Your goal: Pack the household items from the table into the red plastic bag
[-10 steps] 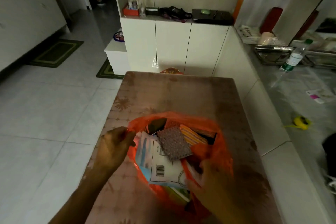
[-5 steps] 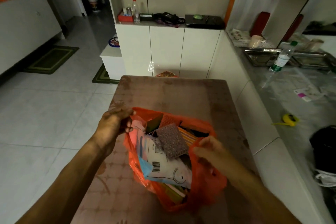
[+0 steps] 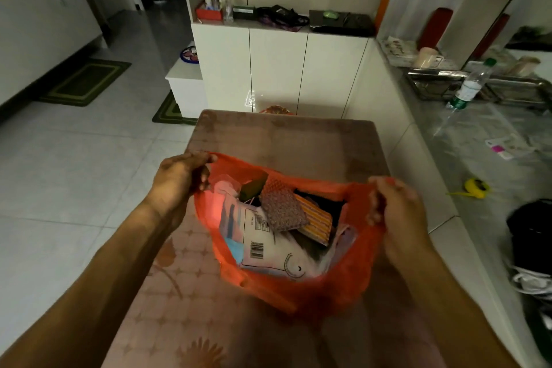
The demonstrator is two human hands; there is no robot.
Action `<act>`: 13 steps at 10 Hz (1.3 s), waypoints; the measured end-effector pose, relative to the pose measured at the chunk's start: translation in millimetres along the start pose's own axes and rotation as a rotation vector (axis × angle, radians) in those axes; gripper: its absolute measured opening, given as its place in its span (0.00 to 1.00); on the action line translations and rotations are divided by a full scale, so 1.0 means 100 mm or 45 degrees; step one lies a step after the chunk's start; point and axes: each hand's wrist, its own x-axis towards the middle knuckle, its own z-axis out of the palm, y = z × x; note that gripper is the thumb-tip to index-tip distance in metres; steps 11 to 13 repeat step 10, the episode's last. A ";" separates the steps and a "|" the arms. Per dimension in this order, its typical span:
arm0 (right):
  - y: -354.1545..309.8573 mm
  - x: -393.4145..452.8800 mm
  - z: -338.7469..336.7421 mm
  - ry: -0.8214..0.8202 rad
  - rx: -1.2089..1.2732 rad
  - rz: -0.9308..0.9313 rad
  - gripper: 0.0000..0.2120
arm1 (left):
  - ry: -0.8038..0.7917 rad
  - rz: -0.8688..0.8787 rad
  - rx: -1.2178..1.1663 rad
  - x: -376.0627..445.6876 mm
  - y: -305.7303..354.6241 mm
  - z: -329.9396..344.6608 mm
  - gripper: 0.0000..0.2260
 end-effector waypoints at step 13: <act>-0.54 0.73 -0.16 -0.090 -1.009 -0.037 0.20 | 0.038 0.135 0.445 -0.15 0.32 -0.27 0.13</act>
